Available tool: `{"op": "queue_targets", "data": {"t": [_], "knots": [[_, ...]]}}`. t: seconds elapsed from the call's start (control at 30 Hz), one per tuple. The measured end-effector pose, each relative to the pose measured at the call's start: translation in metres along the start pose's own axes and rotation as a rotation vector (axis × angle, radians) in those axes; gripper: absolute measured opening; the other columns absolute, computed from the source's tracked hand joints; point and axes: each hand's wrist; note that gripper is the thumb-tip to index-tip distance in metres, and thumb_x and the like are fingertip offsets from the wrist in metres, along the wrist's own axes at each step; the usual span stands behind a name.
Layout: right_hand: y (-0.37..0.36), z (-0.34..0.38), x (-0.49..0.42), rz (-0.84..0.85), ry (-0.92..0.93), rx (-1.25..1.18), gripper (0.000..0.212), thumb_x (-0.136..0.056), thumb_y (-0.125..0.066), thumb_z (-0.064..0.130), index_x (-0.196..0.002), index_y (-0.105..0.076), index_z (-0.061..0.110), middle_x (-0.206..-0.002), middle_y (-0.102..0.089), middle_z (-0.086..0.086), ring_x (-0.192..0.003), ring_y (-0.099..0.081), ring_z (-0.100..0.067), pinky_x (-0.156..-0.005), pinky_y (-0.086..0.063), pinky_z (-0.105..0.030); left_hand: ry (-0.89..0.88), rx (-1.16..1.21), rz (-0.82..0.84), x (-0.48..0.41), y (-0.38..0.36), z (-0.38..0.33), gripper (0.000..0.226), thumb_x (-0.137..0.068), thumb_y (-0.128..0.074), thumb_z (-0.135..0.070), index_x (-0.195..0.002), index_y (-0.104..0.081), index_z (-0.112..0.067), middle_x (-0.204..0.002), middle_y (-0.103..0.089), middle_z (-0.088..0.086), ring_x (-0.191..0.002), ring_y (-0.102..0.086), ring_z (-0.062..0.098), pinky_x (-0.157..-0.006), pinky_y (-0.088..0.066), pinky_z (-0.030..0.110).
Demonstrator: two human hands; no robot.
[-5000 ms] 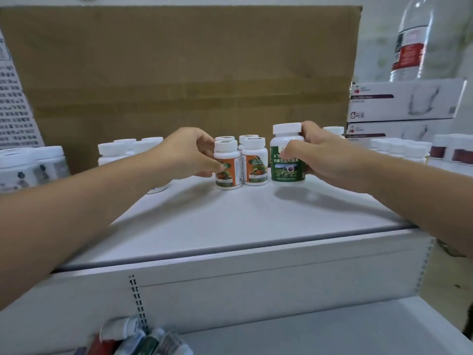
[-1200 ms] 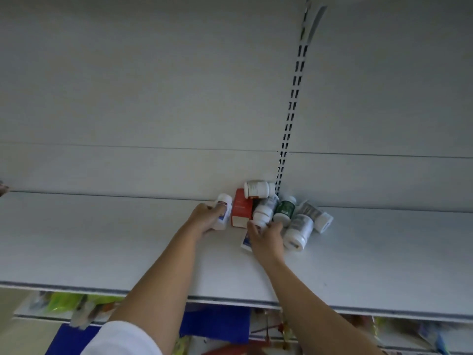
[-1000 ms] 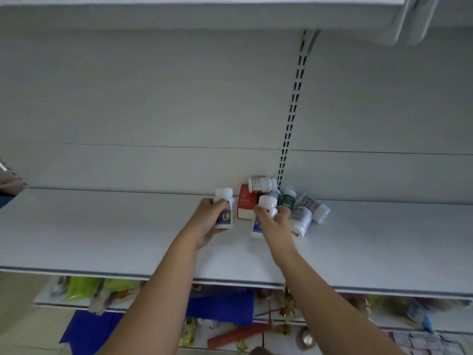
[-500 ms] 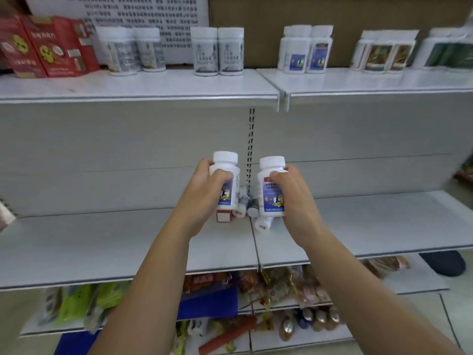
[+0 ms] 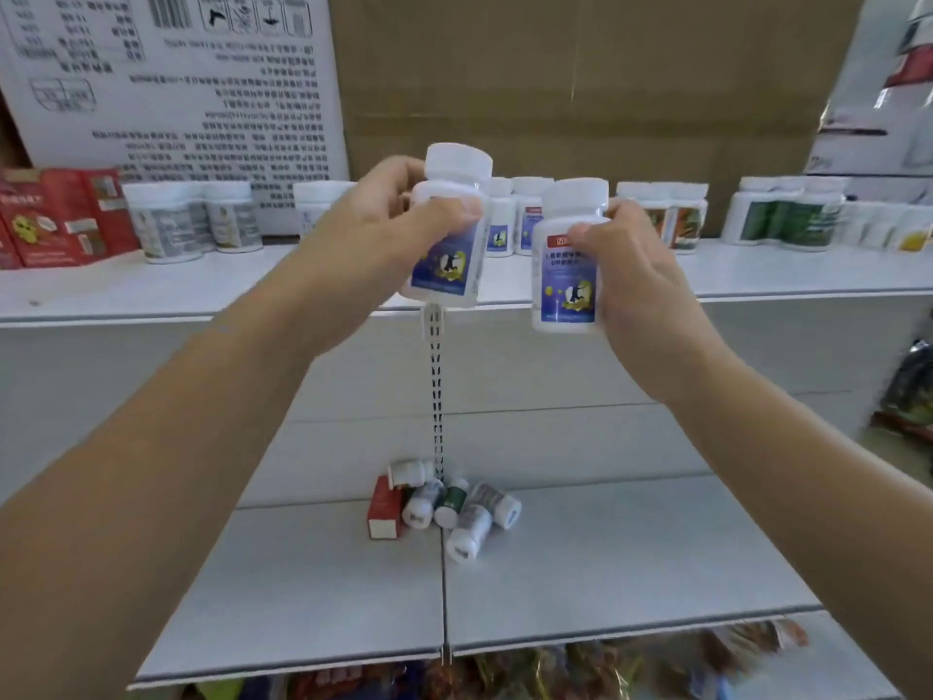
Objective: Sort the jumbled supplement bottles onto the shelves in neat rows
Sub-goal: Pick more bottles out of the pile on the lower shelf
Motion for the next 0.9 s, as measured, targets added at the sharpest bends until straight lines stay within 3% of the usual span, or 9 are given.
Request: {"op": "queue_targets", "data": {"t": [0.1, 0.2, 0.27, 0.37, 0.5, 0.7, 0.9], "knots": [[0.027, 0.004, -0.039, 0.03, 0.017, 0.183, 0.022, -0.094, -0.053, 0.027, -0.114, -0.05, 0.016, -0.088, -0.065, 0.005, -0.069, -0.066, 0.001, -0.064, -0.052, -0.019, 0.026, -0.106, 0.004, -0.045, -0.011, -0.003, 0.034, -0.089, -0.069, -0.025, -0.12, -0.06, -0.017, -0.11, -0.071, 0.001, -0.093, -0.07, 0.009, -0.083, -0.058, 0.029], [0.047, -0.004, -0.086, 0.068, -0.005, 0.318, 0.033, -0.091, -0.06, 0.032, -0.119, -0.049, 0.017, -0.103, -0.065, 0.001, -0.094, -0.068, -0.013, -0.091, -0.055, -0.039, 0.078, -0.15, 0.023, -0.087, -0.023, 0.007, 0.031, -0.086, -0.072, -0.017, -0.116, -0.063, -0.017, -0.107, -0.071, 0.002, -0.092, -0.071, 0.013, -0.084, -0.057, 0.029], [0.054, -0.011, -0.111, 0.1, -0.045, 0.351, 0.034, -0.09, -0.063, 0.028, -0.119, -0.05, 0.016, -0.104, -0.063, 0.001, -0.101, -0.067, -0.019, -0.096, -0.052, -0.043, 0.119, -0.194, 0.027, -0.107, -0.028, 0.013, 0.028, -0.086, -0.073, -0.018, -0.112, -0.064, -0.02, -0.102, -0.071, 0.0, -0.089, -0.072, 0.011, -0.082, -0.058, 0.027], [0.062, -0.024, -0.144, 0.154, -0.102, 0.415, 0.038, -0.086, -0.071, 0.025, -0.118, -0.054, 0.015, -0.106, -0.066, -0.002, -0.101, -0.068, -0.02, -0.095, -0.054, -0.042, 0.177, -0.276, 0.031, -0.127, -0.038, 0.022, 0.019, -0.085, -0.074, -0.024, -0.101, -0.066, -0.028, -0.093, -0.073, -0.007, -0.081, -0.072, 0.007, -0.076, -0.059, 0.026], [0.069, -0.044, -0.163, 0.181, -0.153, 0.448, 0.039, -0.085, -0.073, 0.016, -0.12, -0.056, 0.013, -0.113, -0.066, -0.007, -0.104, -0.066, -0.02, -0.09, -0.054, -0.032, 0.213, -0.284, 0.006, -0.143, -0.043, 0.038, 0.024, -0.082, -0.077, -0.022, -0.102, -0.065, -0.028, -0.099, -0.072, -0.005, -0.089, -0.072, 0.013, -0.08, -0.06, 0.034], [0.072, -0.051, -0.165, 0.18, -0.099, 0.586, 0.049, -0.077, -0.08, 0.017, -0.118, -0.052, 0.019, -0.101, -0.065, 0.001, -0.094, -0.065, -0.017, -0.083, -0.057, -0.036, 0.226, -0.295, -0.124, -0.153, -0.044, 0.055, 0.049, -0.073, -0.082, -0.006, -0.115, -0.06, -0.017, -0.106, -0.07, 0.002, -0.096, -0.069, 0.018, -0.083, -0.06, 0.038], [0.07, -0.055, -0.168, 0.157, -0.086, 0.636, 0.046, -0.079, -0.079, 0.016, -0.115, -0.051, 0.021, -0.105, -0.066, 0.002, -0.098, -0.065, -0.017, -0.091, -0.055, -0.041, 0.215, -0.376, -0.148, -0.154, -0.044, 0.065, 0.047, -0.063, -0.09, -0.013, -0.103, -0.064, -0.017, -0.094, -0.073, 0.001, -0.09, -0.071, 0.019, -0.085, -0.059, 0.042]]}}
Point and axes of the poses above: each hand's wrist, its own x-axis away from the middle knuckle, its own y-axis out of the back of the hand, z = x × y
